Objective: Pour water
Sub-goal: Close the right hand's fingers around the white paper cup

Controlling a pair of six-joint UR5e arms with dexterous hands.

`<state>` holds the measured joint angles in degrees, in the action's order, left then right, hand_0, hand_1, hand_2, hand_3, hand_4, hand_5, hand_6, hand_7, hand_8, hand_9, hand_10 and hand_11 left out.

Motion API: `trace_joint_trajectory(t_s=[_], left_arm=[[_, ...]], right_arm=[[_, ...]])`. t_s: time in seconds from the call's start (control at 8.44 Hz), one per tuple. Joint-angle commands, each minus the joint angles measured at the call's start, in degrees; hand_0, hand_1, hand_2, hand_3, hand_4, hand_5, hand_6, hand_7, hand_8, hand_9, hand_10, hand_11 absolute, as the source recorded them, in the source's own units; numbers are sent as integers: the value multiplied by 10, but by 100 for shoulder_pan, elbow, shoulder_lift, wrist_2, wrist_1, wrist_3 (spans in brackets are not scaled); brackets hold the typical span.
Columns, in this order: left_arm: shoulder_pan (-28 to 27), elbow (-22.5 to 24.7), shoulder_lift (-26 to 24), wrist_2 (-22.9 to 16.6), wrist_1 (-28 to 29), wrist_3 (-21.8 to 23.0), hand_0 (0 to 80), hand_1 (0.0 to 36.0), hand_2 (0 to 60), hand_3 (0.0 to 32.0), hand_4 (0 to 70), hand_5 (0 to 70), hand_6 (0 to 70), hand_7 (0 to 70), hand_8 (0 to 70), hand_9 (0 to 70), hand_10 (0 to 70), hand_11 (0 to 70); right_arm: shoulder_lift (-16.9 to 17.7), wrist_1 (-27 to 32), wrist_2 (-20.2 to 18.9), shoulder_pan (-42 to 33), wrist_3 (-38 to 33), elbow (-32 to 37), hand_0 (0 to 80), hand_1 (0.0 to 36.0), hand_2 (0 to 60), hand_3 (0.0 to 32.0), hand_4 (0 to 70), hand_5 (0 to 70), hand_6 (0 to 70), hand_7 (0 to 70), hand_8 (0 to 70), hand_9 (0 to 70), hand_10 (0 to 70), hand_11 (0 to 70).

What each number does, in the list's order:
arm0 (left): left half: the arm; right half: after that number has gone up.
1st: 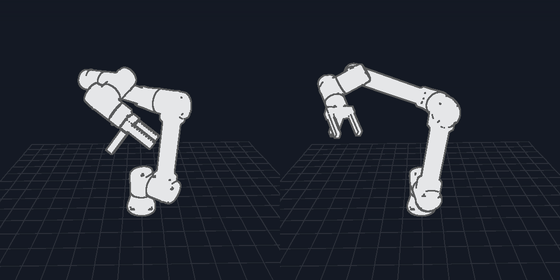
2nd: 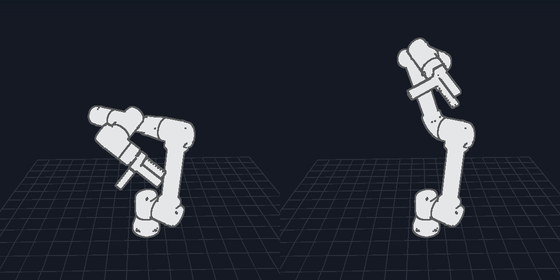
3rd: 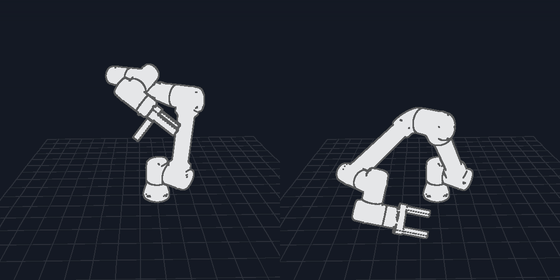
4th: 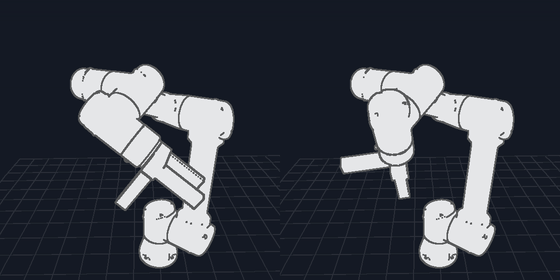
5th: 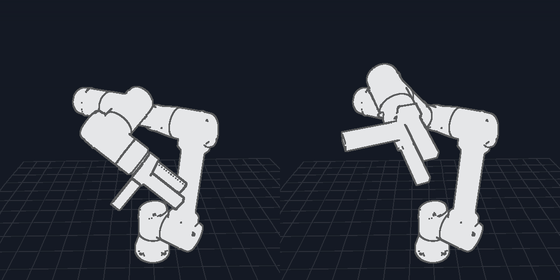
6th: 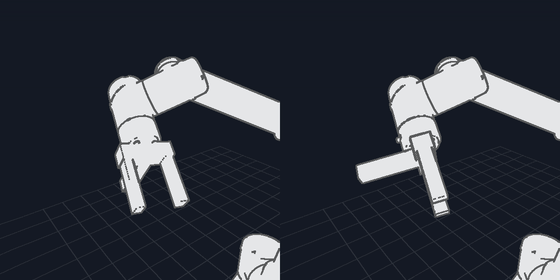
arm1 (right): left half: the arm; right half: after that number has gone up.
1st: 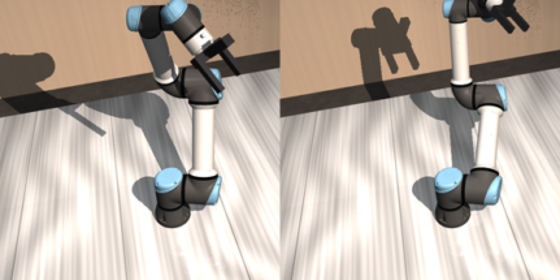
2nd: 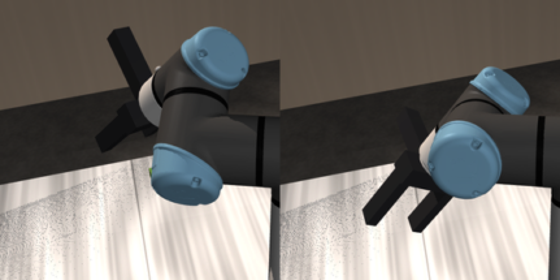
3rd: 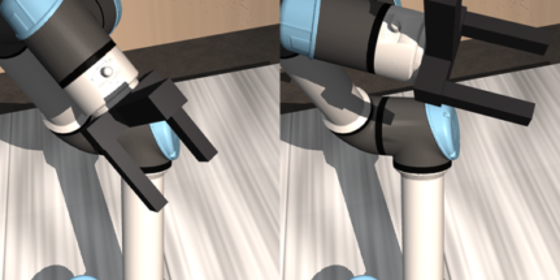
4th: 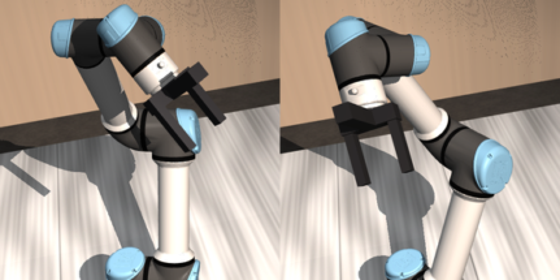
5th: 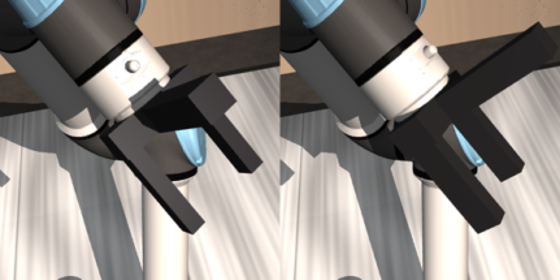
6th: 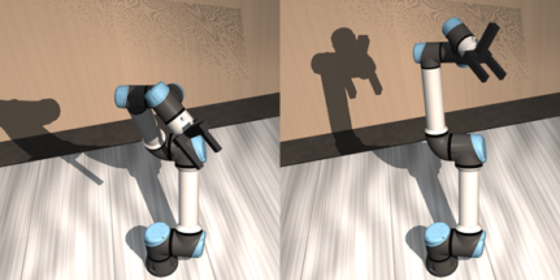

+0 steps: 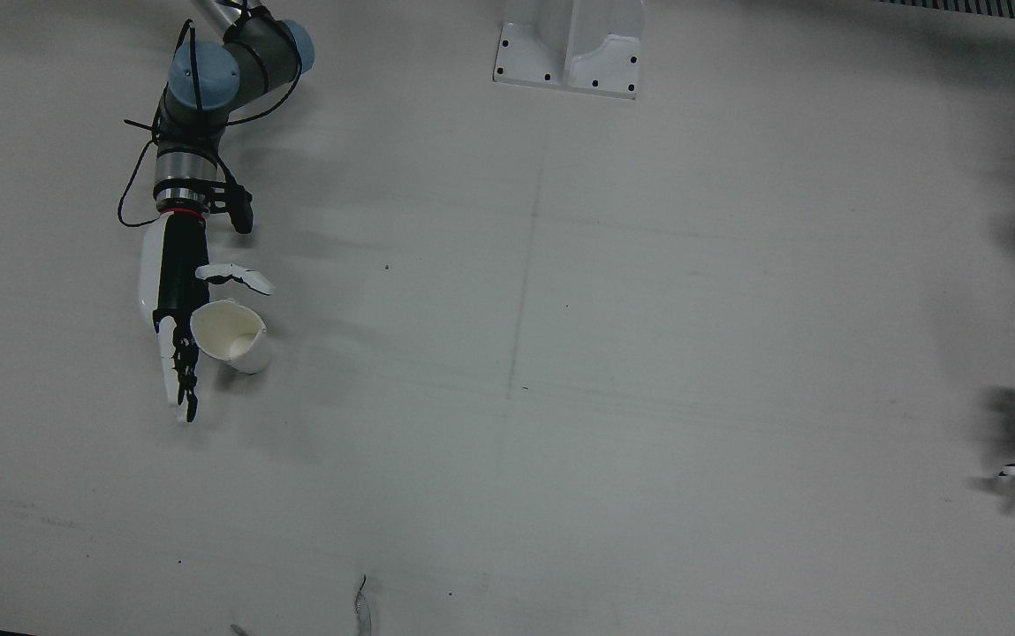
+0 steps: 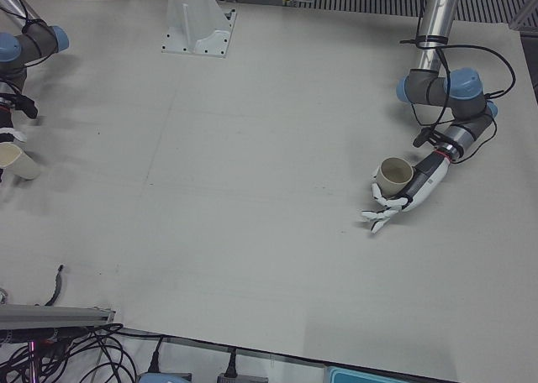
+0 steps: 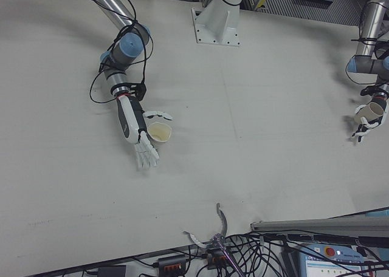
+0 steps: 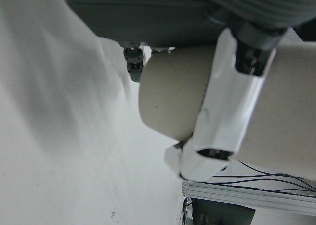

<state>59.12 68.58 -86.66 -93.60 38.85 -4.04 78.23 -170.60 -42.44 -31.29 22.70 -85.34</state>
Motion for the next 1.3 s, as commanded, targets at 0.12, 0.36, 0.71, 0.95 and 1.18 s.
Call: trace_joint_trajectory(t_s=[0.12, 0.36, 0.71, 0.95, 1.18], left_arm=[[3, 6, 0, -9, 0, 9, 800, 360, 600, 0, 700, 700, 187, 243, 69, 47, 84, 159], [3, 6, 9, 0, 0, 0, 800, 360, 600, 0, 700, 700, 186, 242, 69, 46, 84, 158], [-6, -2, 9, 0, 0, 0, 800, 360, 600, 0, 700, 700, 187, 246, 71, 51, 82, 156], [3, -2, 17, 0, 0, 0, 800, 360, 600, 0, 700, 700, 187, 245, 71, 51, 84, 158], [-6, -20, 17, 0, 0, 0, 800, 360, 600, 0, 700, 700, 187, 245, 70, 52, 85, 160]], right_arm=[[-27, -9, -1, 27, 7, 43, 486, 191, 208, 122, 0, 72, 103, 56, 60, 46, 0, 0], [-36, -17, -1, 27, 7, 35, 495, 202, 224, 110, 0, 78, 120, 75, 75, 59, 0, 0], [-36, -17, -1, 27, 7, 35, 572, 286, 300, 66, 0, 121, 226, 205, 105, 87, 0, 0], [-27, -17, 7, 27, -2, 26, 604, 318, 366, 12, 43, 137, 339, 426, 121, 126, 0, 0], [-36, -17, 7, 27, -2, 17, 641, 357, 452, 0, 103, 153, 398, 511, 159, 179, 0, 0]])
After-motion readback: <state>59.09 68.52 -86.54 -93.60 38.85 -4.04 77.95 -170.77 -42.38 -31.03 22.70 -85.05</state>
